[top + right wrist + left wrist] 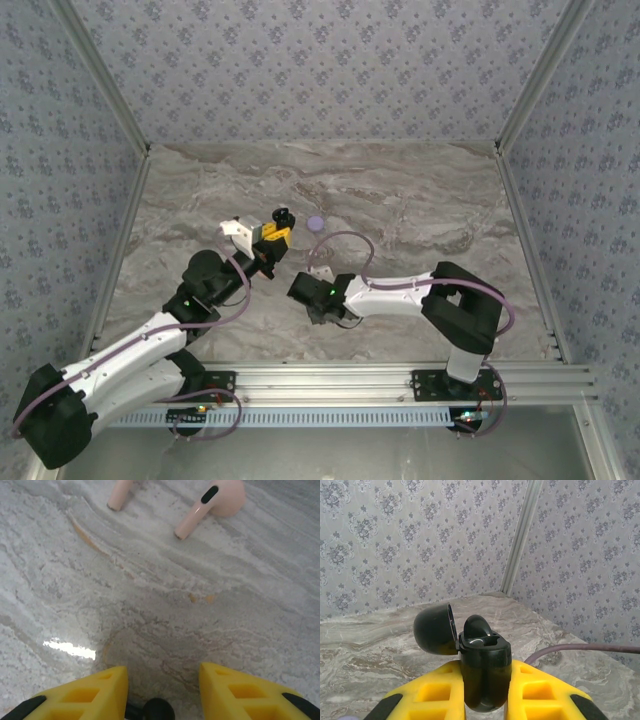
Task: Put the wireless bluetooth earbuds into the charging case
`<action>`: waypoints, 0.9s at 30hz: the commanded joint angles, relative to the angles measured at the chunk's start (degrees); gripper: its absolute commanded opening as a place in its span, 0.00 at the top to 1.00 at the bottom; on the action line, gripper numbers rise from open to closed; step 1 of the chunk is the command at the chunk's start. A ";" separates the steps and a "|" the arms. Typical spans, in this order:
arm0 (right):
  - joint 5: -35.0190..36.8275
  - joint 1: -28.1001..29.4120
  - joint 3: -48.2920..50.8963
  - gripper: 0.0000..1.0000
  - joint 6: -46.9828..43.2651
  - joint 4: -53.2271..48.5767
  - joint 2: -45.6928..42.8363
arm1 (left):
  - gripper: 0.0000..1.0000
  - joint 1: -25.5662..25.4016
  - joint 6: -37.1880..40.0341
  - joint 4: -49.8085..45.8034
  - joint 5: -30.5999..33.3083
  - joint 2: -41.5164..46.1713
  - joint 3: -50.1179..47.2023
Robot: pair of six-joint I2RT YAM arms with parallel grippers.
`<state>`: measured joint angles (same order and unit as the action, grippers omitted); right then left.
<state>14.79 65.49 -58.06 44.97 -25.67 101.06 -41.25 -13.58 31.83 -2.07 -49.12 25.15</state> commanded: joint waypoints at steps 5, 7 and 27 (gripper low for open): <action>-1.95 1.89 1.58 0.56 1.19 -5.72 -1.24 | 1.00 0.23 -0.69 1.48 -0.51 0.44 0.69; -2.13 2.00 2.17 0.56 1.37 -5.88 -1.94 | 1.00 0.28 -0.83 1.63 -0.58 0.34 0.74; -2.70 1.92 -0.71 0.57 -0.84 -8.50 -6.13 | 1.00 0.23 -1.31 2.38 -1.11 -0.90 1.17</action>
<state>12.25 67.18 -56.07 44.95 -32.16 96.36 -41.25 -14.48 31.90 -2.13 -50.04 25.15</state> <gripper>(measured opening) 0.431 0.176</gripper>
